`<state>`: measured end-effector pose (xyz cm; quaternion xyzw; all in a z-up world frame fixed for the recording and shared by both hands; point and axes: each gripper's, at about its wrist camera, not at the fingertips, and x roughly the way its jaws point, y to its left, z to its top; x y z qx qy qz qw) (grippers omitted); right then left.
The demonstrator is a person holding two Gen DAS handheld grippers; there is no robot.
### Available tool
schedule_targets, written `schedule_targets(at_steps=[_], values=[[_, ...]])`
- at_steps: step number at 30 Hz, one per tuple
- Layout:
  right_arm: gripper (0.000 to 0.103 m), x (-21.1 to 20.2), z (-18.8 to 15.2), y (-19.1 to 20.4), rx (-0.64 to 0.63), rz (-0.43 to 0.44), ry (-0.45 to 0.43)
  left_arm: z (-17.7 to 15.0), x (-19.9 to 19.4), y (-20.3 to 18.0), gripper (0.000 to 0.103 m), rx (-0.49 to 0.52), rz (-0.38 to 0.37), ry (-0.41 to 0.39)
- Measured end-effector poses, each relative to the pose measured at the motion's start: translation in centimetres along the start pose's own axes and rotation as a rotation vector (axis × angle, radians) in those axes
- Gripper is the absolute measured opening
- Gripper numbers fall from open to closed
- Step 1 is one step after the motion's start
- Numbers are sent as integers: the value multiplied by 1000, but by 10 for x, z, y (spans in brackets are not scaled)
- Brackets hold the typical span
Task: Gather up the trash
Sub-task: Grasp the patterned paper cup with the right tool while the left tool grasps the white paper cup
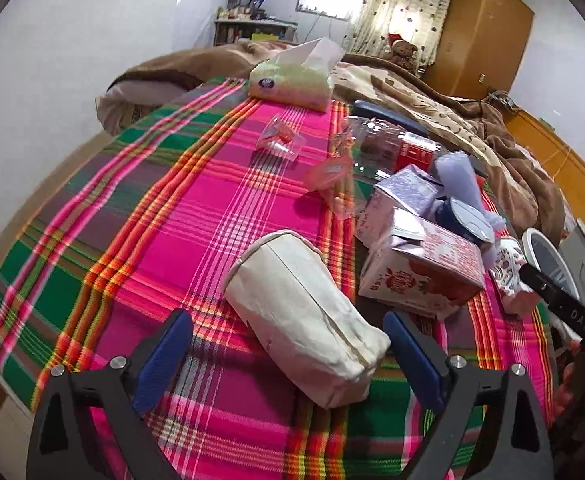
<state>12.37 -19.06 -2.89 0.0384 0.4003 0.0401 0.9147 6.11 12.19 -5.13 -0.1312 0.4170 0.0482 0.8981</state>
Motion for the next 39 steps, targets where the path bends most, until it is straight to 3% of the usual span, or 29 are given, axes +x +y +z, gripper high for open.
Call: schedule_targets(at_steps=[8,9,10,12,19,21,24,39], values=[[81,0,-4,10,-43,-17,21,6,10,8,87,-8,2,16],[80,1,-1,10,-44,-14,23,6,10,8,82,-12,-1,15],[78,1,-2,10,-45,-12,25,8,11,8,76,-13,-5,15],[63,2,-1,9,-43,-13,31,10,12,7,72,-16,-5,18],[56,5,4,6,-34,5,28,15,17,0,62,-15,-13,10],[47,3,5,6,-33,5,17,16,17,-3,56,-12,-26,12],[43,2,5,6,-37,3,4,16,16,-10,48,2,-50,6],[41,-10,6,-8,9,32,-57,20,-2,-30,43,41,-90,-51]])
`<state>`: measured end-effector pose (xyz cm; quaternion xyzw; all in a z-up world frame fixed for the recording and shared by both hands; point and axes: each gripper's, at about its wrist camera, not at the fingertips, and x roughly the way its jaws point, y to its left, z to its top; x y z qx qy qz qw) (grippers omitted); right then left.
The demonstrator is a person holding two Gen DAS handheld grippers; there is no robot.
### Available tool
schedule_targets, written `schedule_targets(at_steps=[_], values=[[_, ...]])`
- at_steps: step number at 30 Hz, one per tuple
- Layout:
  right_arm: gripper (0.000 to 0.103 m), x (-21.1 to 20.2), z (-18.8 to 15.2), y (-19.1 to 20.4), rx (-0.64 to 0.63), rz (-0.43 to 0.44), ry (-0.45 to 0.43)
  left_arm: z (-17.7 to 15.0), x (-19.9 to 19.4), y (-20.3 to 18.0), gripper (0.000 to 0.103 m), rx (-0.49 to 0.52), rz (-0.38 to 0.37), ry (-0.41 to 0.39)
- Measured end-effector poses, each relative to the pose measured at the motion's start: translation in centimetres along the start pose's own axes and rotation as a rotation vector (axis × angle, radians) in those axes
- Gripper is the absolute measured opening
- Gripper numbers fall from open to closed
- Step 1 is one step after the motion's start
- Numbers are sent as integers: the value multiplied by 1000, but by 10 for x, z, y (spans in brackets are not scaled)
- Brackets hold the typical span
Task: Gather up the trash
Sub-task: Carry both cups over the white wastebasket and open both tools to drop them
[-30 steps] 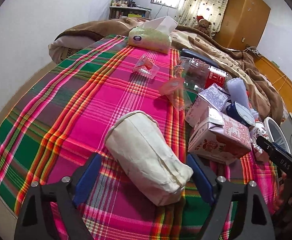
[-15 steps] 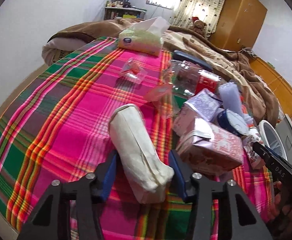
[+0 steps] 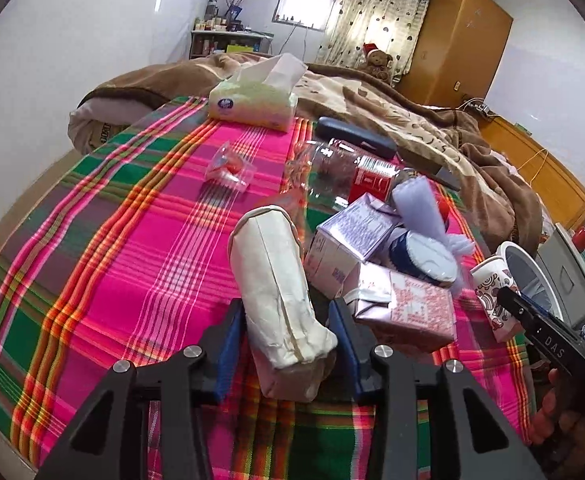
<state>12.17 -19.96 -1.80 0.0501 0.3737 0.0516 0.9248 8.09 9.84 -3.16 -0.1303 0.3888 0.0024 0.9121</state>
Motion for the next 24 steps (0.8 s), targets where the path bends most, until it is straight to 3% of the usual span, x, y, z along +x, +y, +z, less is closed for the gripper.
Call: schedule_targets(at_steps=[8,14,24], values=[[41,-17,8,-9,25,9,-55,9,-20,-17,43,45,6,-55],[41,-34,16,-21,42,-1,-108,21,-37,-46,43,105,-29,-106],[41,-56,27,-66,89,-76,-171,32,-36,-128,43,265,-158,-106]])
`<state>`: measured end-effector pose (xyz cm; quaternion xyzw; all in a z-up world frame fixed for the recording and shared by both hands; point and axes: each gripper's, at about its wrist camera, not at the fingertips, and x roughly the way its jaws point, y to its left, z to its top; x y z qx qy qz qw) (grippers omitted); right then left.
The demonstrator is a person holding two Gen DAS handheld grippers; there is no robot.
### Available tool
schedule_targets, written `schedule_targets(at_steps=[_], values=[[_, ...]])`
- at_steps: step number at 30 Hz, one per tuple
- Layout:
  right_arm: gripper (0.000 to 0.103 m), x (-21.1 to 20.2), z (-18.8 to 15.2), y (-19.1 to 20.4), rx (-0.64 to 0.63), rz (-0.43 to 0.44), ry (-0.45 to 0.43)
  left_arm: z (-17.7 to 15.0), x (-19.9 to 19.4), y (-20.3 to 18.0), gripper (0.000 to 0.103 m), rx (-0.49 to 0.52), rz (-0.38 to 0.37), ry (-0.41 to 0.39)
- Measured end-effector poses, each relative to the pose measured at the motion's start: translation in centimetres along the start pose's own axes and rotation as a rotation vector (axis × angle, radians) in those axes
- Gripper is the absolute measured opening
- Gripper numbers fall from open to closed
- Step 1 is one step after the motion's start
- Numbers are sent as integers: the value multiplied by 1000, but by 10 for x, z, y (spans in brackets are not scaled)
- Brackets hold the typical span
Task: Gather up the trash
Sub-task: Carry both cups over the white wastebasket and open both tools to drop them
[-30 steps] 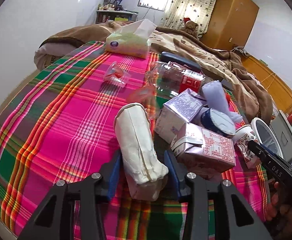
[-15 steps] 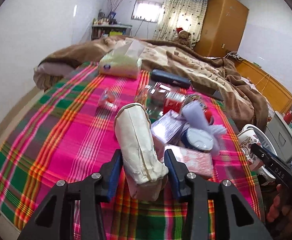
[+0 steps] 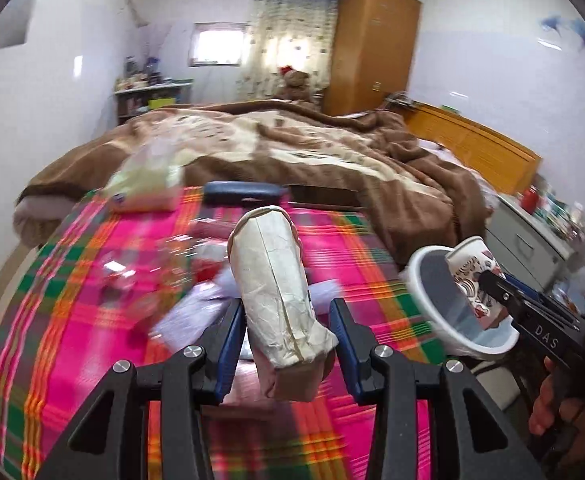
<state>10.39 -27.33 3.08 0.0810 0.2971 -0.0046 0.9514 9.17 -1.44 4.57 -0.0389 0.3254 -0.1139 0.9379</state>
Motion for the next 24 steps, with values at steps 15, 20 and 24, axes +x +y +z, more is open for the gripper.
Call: schedule_targets(at_steps=[15,20,24], values=[[41,12,2,-81,64,-144,45,19,72,-140,43,179,-296,96],[41,22,-4,-97,70,-168,85,13,102,-168,43,205,-332,162],[41,29,-10,-108,75,-173,120,3,123,-182,43,236,-341,209]])
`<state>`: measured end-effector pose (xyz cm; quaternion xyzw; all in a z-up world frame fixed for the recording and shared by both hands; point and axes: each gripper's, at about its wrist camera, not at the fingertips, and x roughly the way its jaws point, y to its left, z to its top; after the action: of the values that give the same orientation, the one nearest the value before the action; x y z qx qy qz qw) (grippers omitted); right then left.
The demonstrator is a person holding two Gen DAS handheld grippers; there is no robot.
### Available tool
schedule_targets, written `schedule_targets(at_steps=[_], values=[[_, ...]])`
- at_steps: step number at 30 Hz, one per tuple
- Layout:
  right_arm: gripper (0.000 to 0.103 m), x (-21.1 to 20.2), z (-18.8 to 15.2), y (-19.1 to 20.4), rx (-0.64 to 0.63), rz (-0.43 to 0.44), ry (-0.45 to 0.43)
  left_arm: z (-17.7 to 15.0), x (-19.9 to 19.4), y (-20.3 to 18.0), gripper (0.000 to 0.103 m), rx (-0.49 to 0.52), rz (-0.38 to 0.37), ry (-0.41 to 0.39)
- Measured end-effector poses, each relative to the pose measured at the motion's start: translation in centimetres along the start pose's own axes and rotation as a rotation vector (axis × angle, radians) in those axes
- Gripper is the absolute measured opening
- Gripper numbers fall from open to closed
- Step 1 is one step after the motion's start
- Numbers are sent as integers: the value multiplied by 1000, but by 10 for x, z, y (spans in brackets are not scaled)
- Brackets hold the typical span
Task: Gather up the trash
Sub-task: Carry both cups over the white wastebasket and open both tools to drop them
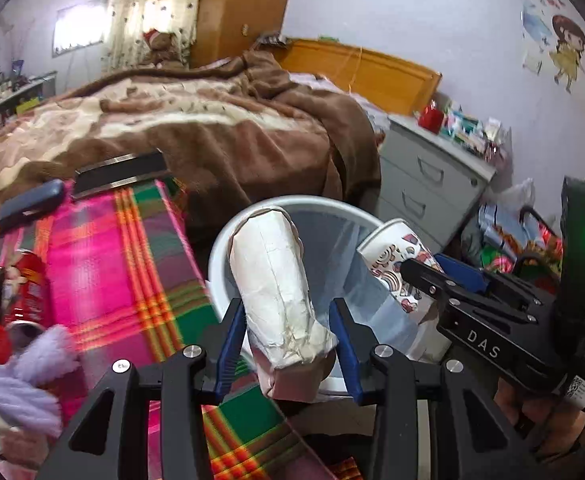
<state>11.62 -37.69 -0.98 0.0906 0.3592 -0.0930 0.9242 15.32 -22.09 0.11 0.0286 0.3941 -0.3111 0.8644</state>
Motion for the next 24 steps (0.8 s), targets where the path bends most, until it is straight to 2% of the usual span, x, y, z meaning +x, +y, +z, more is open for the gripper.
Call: schedule_targets(at_steps=[4,7,8,9,11,17,24], values=[[42,10,-1,-6,-11,3,33,0,16,-1,45,-10,-12,19],[43,9,-4,-6,-18,-1,42,1,23,1,51,-31,-14,30],[45,10,-3,-6,-19,-4,39,2,23,1,51,-37,-17,26],[54,10,-3,-7,-22,-7,35,0,22,4,54,-38,-18,22],[63,8,-3,-6,-26,-8,30,0,22,7,62,-42,-4,25],[63,-1,1,-4,-24,-8,-5,-3,9,15,64,-67,9,4],[63,-21,3,10,-36,26,-55,-13,-27,31,64,-109,29,-44]])
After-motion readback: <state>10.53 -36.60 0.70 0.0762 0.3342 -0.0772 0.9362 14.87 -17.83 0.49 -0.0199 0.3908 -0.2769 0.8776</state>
